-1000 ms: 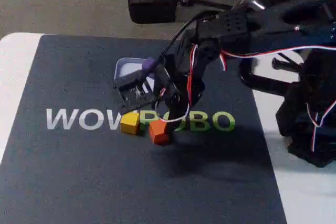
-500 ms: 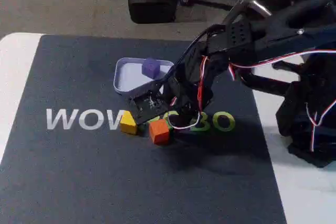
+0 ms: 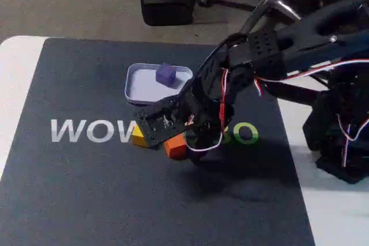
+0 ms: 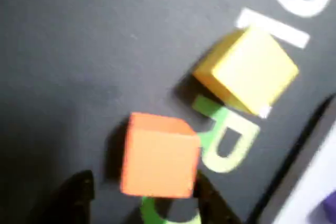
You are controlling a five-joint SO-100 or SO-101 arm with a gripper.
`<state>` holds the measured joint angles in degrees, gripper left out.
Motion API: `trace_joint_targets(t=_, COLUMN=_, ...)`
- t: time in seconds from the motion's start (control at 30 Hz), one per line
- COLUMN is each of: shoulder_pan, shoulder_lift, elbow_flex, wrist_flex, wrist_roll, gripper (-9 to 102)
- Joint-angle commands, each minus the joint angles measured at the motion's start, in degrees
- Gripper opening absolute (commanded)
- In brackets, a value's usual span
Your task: Move blocks one by one until all three blocks are in the tray.
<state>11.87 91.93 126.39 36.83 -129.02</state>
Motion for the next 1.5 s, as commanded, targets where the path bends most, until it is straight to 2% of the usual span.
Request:
trace_joint_targets(t=0.0, shoulder_pan=-1.1, shoulder_lift=1.8, elbow_flex=-1.8, wrist_flex=-0.5, wrist_roll=1.4, gripper=21)
trace_joint_targets(t=0.13, shoulder_pan=-2.0, shoulder_lift=1.4, elbow_flex=-2.9, wrist_flex=-0.6, wrist_roll=3.0, gripper=20)
trace_joint_targets(t=0.23, shoulder_pan=-1.8, shoulder_lift=0.8, elbow_flex=-3.7, wrist_flex=-0.6, wrist_roll=4.0, gripper=15)
trace_joint_targets(t=0.5, shoulder_pan=0.8, shoulder_lift=-0.4, elbow_flex=-4.0, wrist_flex=-1.4, wrist_roll=6.0, gripper=-8)
trace_joint_targets(t=0.67, shoulder_pan=3.5, shoulder_lift=0.6, elbow_flex=-4.0, wrist_flex=-2.1, wrist_roll=9.7, gripper=-8)
trace_joint_targets(t=1.13, shoulder_pan=8.9, shoulder_lift=12.1, elbow_flex=-5.4, wrist_flex=-2.2, wrist_roll=35.2, gripper=-8)
trace_joint_targets(t=1.3, shoulder_pan=11.1, shoulder_lift=9.7, elbow_flex=-8.6, wrist_flex=-5.0, wrist_roll=41.5, gripper=-8)
trace_joint_targets(t=1.47, shoulder_pan=14.3, shoulder_lift=0.1, elbow_flex=-16.3, wrist_flex=-6.5, wrist_roll=42.8, gripper=-8)
